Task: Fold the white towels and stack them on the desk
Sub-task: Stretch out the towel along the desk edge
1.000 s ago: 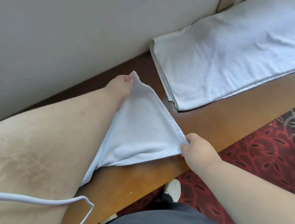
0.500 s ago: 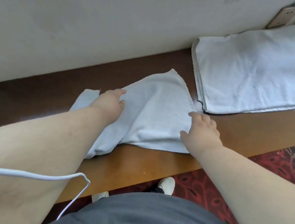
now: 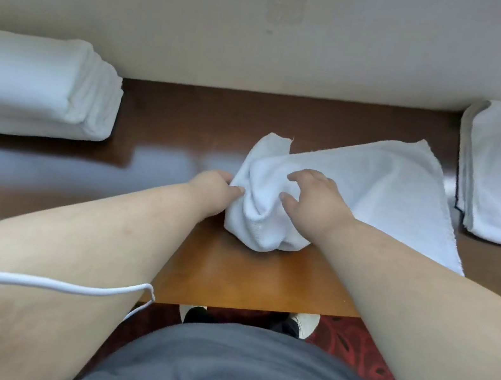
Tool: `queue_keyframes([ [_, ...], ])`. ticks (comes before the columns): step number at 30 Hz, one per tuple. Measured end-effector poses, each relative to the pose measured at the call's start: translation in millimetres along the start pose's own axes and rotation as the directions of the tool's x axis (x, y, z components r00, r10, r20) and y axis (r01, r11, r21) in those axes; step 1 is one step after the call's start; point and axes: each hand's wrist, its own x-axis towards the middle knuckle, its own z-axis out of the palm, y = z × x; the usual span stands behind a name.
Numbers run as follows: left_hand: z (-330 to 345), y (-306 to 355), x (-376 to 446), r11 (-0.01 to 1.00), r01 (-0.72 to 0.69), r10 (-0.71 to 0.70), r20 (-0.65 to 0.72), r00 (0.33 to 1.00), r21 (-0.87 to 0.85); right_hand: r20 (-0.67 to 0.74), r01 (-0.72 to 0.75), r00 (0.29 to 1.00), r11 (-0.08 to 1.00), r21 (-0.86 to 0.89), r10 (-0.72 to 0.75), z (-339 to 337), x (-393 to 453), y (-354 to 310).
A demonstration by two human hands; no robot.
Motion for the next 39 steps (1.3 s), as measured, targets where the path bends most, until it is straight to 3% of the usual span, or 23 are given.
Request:
queue_keyframes([
  [5, 0, -2, -14, 0.974, -0.065, 0.064, -0.014, 0.998, -0.218, -0.041, -0.095, 0.994, 0.983, 0.159, 0.103, -10, 44, -35],
  [7, 1, -2, -23, 0.944, -0.097, 0.093, -0.028, 0.995, -0.315, 0.075, -0.187, 0.981, 0.966, 0.178, 0.177, -14, 60, -49],
  [9, 0, -1, -30, 0.922, -0.134, 0.121, -0.058, 0.991, -0.364, 0.22, -0.289, 0.938, 0.955, 0.07, 0.268, -17, 70, -64],
  [11, 0, 1, -38, 0.905, -0.144, 0.122, -0.08, 0.989, -0.401, 0.313, -0.232, 0.911, 0.961, -0.148, 0.268, -17, 78, -77],
  [13, 1, 3, -46, 0.883, -0.144, 0.114, -0.093, 0.989, -0.447, 0.355, -0.075, 0.918, 0.957, -0.281, 0.177, -18, 81, -88],
  [15, 4, 8, -55, 0.852, -0.148, 0.105, -0.113, 0.988, -0.502, 0.338, 0.02, 0.94, 0.984, -0.176, 0.041, -21, 84, -95],
  [17, 8, 13, -64, 0.687, -0.108, 0.049, -0.103, 0.993, -0.718, 0.27, 0.05, 0.961, 0.998, 0.044, -0.06, -26, 81, -99],
  [19, 12, 17, -71, 0.394, -0.033, -0.077, -0.069, 0.995, -0.919, 0.237, 0.081, 0.963, 0.973, 0.214, -0.132, -31, 74, -105],
  [20, 15, 17, -74, 0.297, -0.031, -0.153, -0.08, 0.985, -0.954, 0.255, 0.077, 0.954, 0.951, 0.298, -0.157, -33, 71, -109],
  [21, 20, 17, -75, 0.264, -0.031, -0.217, -0.09, 0.972, -0.964, 0.282, 0.062, 0.942, 0.92, 0.388, -0.182, -34, 68, -112],
  [26, 42, 8, -80, 0.397, -0.037, -0.312, -0.173, 0.934, -0.917, 0.397, -0.017, 0.876, 0.806, 0.592, -0.273, -30, 55, -119],
  [30, 46, -8, -87, 0.367, -0.176, -0.419, -0.331, 0.846, -0.914, 0.341, 0.066, 0.893, 0.836, 0.545, -0.293, -23, 53, -122],
  [34, 48, -33, -105, 0.364, -0.265, -0.592, -0.441, 0.674, -0.893, 0.242, 0.174, 0.92, 0.875, 0.452, -0.308, -21, 54, -132],
  [39, 38, -67, -134, 0.257, -0.322, -0.67, -0.408, 0.62, -0.911, 0.179, 0.299, 0.908, 0.886, 0.355, -0.378, -19, 54, -152],
])
